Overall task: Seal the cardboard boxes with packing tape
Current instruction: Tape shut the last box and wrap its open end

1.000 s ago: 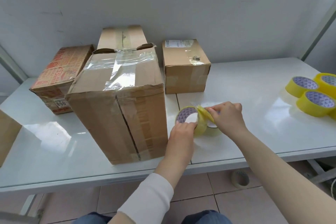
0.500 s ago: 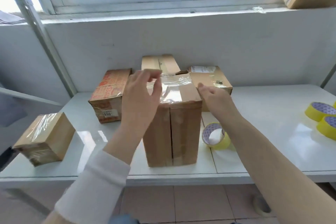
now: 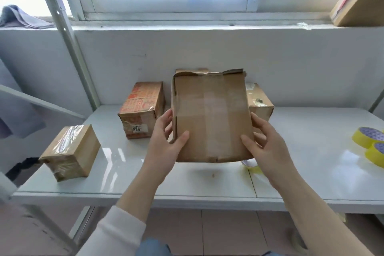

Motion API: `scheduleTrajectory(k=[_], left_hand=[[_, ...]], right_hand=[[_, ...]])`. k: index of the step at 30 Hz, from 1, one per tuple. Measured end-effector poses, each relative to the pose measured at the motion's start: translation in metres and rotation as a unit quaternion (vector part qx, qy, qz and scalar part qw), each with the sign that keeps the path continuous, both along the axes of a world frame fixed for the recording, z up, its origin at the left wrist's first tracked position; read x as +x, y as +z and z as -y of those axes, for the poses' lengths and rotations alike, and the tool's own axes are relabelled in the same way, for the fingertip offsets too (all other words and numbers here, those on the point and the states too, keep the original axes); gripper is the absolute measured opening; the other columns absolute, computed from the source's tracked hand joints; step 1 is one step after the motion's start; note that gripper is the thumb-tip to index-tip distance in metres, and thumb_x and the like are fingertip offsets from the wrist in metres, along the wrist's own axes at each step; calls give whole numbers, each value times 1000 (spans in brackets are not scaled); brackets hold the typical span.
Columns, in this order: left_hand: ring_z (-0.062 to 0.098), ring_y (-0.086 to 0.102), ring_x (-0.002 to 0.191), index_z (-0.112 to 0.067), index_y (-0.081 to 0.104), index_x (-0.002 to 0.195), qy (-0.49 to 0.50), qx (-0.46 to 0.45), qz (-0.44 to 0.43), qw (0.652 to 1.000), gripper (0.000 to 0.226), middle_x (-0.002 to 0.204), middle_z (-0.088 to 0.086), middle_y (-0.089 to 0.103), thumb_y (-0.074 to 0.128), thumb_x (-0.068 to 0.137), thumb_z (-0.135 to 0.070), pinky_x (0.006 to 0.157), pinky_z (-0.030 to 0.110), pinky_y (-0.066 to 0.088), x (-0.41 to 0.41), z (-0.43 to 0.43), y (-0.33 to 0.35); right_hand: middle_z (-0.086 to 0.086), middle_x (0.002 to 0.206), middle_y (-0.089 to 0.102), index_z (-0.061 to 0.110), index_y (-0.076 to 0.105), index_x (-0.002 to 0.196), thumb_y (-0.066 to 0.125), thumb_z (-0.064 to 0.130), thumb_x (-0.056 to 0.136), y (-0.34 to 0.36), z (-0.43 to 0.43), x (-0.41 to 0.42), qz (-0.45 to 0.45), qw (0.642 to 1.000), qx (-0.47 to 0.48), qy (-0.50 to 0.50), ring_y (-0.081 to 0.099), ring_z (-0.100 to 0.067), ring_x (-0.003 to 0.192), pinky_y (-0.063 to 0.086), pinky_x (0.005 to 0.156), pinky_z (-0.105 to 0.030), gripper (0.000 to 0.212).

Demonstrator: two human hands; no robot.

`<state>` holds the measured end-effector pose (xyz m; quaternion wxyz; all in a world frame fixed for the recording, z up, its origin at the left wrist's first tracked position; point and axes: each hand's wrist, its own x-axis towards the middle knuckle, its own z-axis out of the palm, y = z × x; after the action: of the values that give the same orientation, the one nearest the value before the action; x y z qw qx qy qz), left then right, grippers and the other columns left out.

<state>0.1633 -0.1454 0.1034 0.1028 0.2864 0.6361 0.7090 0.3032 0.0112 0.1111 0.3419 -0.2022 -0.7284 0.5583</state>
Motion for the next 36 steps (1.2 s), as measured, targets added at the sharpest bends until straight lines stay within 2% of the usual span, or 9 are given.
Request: scheduleTrajectory(k=[3, 8, 14, 18, 23, 26, 29, 32, 36], left_hand=[[0, 44, 124, -31, 30, 137, -3, 12, -13, 1000, 71, 130, -19, 43, 61, 85, 6, 86, 12, 48, 11, 11, -35], [-8, 32, 131, -40, 28, 133, -14, -48, -16, 999, 81, 138, -20, 33, 68, 80, 5, 103, 34, 43, 31, 29, -88], [2, 44, 126, -28, 44, 125, -56, -59, 18, 997, 59, 134, -2, 46, 61, 72, -46, 94, 23, 48, 43, 44, -107], [16, 48, 126, -25, 53, 115, -60, -78, 52, 994, 59, 130, -8, 52, 58, 73, -65, 102, 50, 43, 39, 51, -116], [-1, 54, 111, -23, 53, 109, -73, -144, -20, 987, 42, 118, -5, 58, 48, 83, -56, 97, 28, 48, 15, 47, -91], [-17, 45, 113, -36, 50, 110, -15, -163, -167, 972, 15, 123, -22, 50, 47, 97, -30, 98, 15, 40, -13, 30, -53], [-10, 27, 133, -33, 44, 133, -51, -190, -304, 932, 35, 140, -26, 36, 40, 99, -35, 111, 16, 22, -38, -2, -9], [-1, 3, 143, -26, 26, 147, -142, -299, -401, 854, 48, 154, -14, 16, 34, 100, -33, 117, 26, 2, -55, -47, 21], [9, -14, 144, -20, 3, 151, -222, -511, -478, 680, 54, 159, -4, -8, 20, 103, -37, 116, 36, -11, -65, -84, 11]], right_hand=[[3, 133, 49, 25, 38, 135, 59, -5, 84, -36, 5, 16, -11, 999, 12, 36, 54, -1, 115, 46, 90, -11, 62], [8, 128, 42, 21, 40, 136, 64, -11, 79, -88, 5, 39, 48, 996, 0, 71, 48, 6, 117, 46, 90, -12, 70], [-7, 122, 47, 23, 49, 117, 61, -19, 76, -126, 8, 60, 108, 992, -3, 69, 49, -2, 114, 49, 84, -13, 60], [-2, 115, 59, 24, 50, 110, 54, -22, 80, -130, 7, 64, 114, 990, -20, 81, 55, 7, 105, 51, 82, -15, 56], [30, 105, 65, 28, 53, 111, 37, -25, 84, -114, 1, 68, 111, 991, -4, 68, 57, 9, 105, 46, 89, -11, 62], [26, 130, 53, 38, 50, 122, 41, -7, 93, -75, -7, 65, 52, 999, -8, -2, 45, 10, 121, 36, 102, -14, 54], [41, 138, 16, 47, 24, 135, 32, 47, 90, -31, -1, 50, 135, 966, 220, 14, 9, 27, 128, 10, 105, -2, 45], [29, 146, -9, 33, 2, 143, -3, 66, 84, -15, 23, 21, 269, 854, 441, 66, -18, 13, 135, -15, 106, -5, 68], [-6, 146, 40, 6, 44, 137, 6, 52, 99, -26, 31, 7, 310, 790, 519, 101, 34, -23, 136, 20, 107, -33, 71]])
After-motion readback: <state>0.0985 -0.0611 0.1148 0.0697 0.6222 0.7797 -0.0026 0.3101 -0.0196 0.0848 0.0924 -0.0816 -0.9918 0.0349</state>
